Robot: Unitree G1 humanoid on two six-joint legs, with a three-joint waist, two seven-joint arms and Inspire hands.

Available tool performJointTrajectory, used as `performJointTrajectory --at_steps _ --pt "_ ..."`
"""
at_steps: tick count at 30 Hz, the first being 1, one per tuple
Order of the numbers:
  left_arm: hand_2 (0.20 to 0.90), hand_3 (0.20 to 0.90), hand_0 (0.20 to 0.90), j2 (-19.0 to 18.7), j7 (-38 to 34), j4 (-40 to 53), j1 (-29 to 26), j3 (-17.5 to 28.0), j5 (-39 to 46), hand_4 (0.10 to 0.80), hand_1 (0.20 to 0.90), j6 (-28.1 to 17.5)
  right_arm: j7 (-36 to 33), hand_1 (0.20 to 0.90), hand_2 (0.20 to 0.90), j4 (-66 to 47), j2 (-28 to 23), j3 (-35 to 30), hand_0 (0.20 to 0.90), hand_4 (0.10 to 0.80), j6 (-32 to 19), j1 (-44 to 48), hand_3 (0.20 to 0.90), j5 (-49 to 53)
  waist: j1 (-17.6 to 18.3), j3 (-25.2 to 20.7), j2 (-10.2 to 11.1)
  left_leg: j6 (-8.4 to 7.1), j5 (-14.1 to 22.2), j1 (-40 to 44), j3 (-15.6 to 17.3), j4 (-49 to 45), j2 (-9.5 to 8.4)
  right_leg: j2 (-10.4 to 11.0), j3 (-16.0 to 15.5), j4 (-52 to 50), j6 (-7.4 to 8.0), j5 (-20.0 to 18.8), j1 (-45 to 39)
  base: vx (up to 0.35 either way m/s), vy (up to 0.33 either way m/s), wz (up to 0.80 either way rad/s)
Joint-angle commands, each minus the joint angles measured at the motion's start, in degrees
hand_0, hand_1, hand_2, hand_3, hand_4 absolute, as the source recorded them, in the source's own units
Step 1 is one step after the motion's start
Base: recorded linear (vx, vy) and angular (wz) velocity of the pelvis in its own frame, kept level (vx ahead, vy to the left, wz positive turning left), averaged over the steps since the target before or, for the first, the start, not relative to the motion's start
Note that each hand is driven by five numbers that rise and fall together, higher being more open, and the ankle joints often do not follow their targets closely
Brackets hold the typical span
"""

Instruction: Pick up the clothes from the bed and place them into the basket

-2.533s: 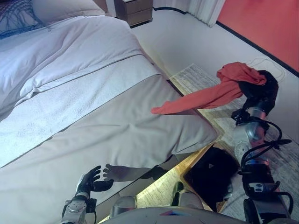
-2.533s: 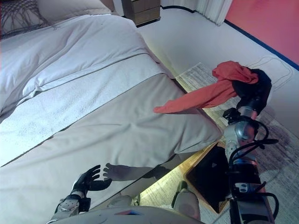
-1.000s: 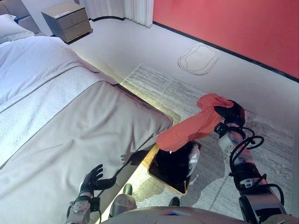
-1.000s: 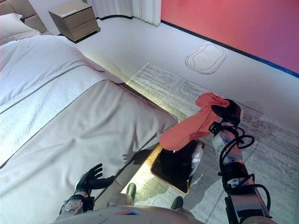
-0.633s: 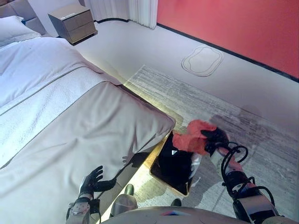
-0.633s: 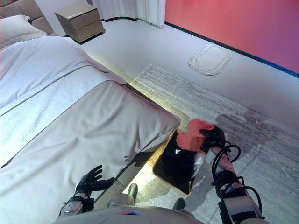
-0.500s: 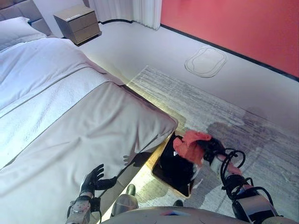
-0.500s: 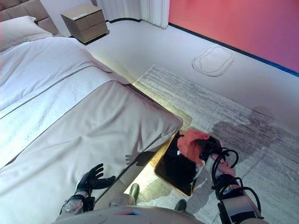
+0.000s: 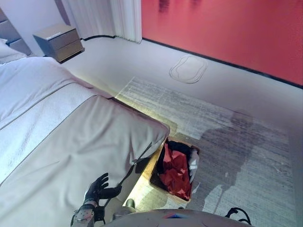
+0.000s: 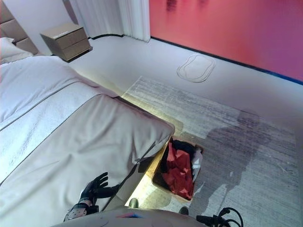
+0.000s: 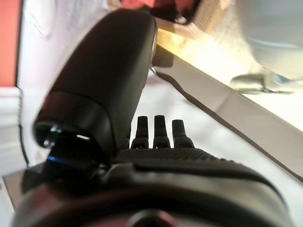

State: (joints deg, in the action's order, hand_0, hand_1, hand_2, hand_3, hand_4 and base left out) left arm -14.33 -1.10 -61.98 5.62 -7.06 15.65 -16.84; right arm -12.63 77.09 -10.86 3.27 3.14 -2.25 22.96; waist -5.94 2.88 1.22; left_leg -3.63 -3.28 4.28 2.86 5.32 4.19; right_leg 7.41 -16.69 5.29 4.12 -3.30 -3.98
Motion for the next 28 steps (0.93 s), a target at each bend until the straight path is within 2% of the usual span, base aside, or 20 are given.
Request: performJointTrajectory --at_steps 1,6,8,13,18,25,28 --pt "0.9 0.9 0.9 -0.4 -1.0 -1.9 -5.0 -0.5 0.2 0.8 0.9 -5.2 1.5 0.9 0.9 0.6 -1.8 1.5 0.9 0.8 -2.1 0.7 0.9 -2.3 -0.2 3.0 -1.5 1.71 1.6 -1.5 1.5 -0.3 -2.19 0.1 -1.4 -4.3 1.63 2.9 -2.7 -0.014 0.006 -0.22" --pt "0.9 0.9 0.9 -0.5 -1.5 -1.6 -5.5 -1.2 -0.8 0.8 0.9 -4.1 7.3 0.9 0.9 -5.2 -2.0 6.2 0.9 0.8 -8.2 3.1 0.9 -9.1 -0.2 2.6 -1.2 1.32 1.7 -1.0 1.5 -0.3 -2.07 -0.1 -1.0 -3.9 1.39 3.1 -3.1 -0.007 0.006 -0.09" --pt "0.9 0.9 0.9 -0.8 -0.5 -1.5 -5.8 -1.7 -1.5 0.8 0.9 -3.6 8.0 0.9 0.9 -7.6 -1.9 8.8 0.9 0.8 -9.0 3.7 0.9 -9.5 -0.4 2.4 -1.0 1.27 1.7 -1.1 1.4 -0.3 -2.13 -0.1 -1.1 -4.0 1.34 3.1 -3.1 0.0 0.0 0.0" --pt "0.9 0.9 0.9 -0.5 2.7 -1.9 -6.8 -3.5 -1.0 0.8 0.9 -2.5 7.6 0.9 0.9 -8.8 -1.7 10.7 0.9 0.8 -8.4 4.7 0.9 -8.7 -0.6 1.9 -1.0 1.43 1.9 -1.0 1.4 -0.3 -2.22 0.0 -1.5 -4.3 1.25 3.5 -3.0 -0.001 0.001 0.01" --pt "0.9 0.9 0.9 0.5 5.6 -2.5 -6.6 -5.3 -0.8 0.8 0.9 -1.3 6.9 0.9 0.9 -5.1 -1.1 9.9 0.9 0.8 -4.5 3.7 0.9 -11.7 -0.4 1.6 -1.0 1.6 2.3 -0.4 1.7 -0.3 -2.15 -0.2 -1.8 -4.4 1.3 3.6 -3.4 0.007 0.005 0.04" --pt "0.9 0.9 0.9 0.5 10.2 -4.8 -6.3 -5.7 -0.5 0.8 0.9 -0.1 3.9 0.9 0.9 -3.1 -1.5 8.1 0.9 0.8 -3.8 3.0 0.9 -11.6 0.3 1.6 -0.7 1.74 2.6 0.3 2.1 -0.3 -2.01 -0.4 -1.3 -4.5 1.48 3.5 -3.7 0.026 -0.016 -0.02" --pt "0.9 0.9 0.9 0.2 11.0 -5.4 -6.2 -5.7 -0.6 0.8 0.9 0.4 4.5 0.9 0.9 -3.1 -1.6 7.3 0.9 0.8 -5.3 2.9 0.9 -11.7 0.9 1.6 -0.7 1.79 2.7 0.4 2.4 -0.3 -1.86 -0.6 -0.6 -4.5 1.52 3.5 -3.4 0.009 -0.009 -0.04"
